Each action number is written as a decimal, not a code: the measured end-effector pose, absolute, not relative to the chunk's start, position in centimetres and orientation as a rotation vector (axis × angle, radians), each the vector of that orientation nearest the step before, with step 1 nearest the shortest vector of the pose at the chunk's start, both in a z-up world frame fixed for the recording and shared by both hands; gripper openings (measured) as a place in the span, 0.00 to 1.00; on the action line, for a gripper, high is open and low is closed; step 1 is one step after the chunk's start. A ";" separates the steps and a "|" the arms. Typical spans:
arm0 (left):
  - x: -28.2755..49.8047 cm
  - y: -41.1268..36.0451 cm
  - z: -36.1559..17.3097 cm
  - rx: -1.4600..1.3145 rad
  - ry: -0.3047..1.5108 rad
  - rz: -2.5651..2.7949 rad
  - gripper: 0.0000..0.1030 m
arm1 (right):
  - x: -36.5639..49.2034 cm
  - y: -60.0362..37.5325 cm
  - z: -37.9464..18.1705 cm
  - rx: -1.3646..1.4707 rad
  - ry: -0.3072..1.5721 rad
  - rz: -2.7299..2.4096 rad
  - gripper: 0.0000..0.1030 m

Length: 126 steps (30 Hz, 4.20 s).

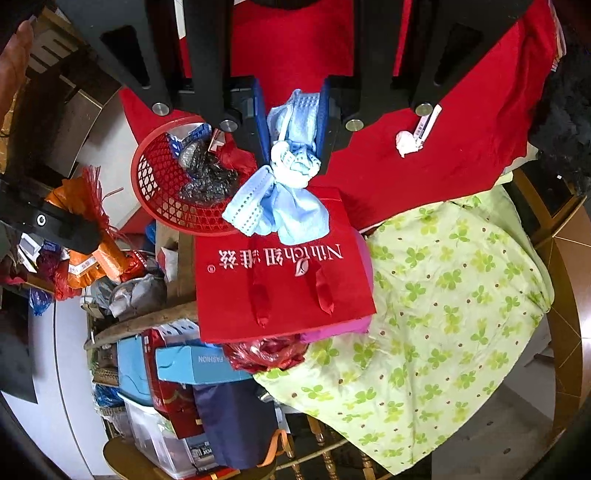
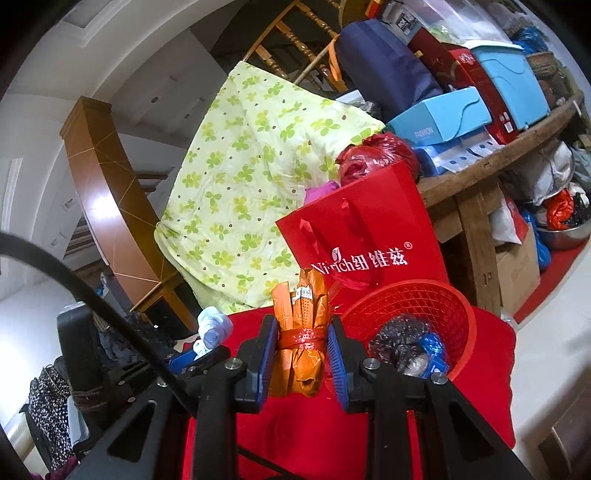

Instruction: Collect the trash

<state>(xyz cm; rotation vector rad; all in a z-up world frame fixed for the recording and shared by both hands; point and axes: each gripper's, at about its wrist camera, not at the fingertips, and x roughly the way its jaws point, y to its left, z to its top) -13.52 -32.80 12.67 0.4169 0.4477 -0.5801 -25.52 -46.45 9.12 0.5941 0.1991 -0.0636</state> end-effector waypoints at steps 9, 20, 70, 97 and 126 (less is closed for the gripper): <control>-12.4 -33.9 11.2 0.429 0.486 -0.568 0.24 | -24.9 -47.4 7.8 0.623 0.222 -0.064 0.28; -11.6 -35.2 10.1 0.440 0.507 -0.587 0.24 | -24.4 -48.2 6.9 0.635 0.239 -0.065 0.28; -7.3 -40.2 6.2 0.419 0.609 -0.650 0.24 | -20.1 -51.7 3.5 0.666 0.368 -0.100 0.28; -6.7 -41.4 5.1 0.426 0.642 -0.645 0.24 | -19.1 -52.1 2.4 0.670 0.405 -0.086 0.28; -5.5 -37.7 7.5 0.340 0.521 -0.524 0.24 | -17.4 -51.1 2.4 0.652 0.438 -0.061 0.28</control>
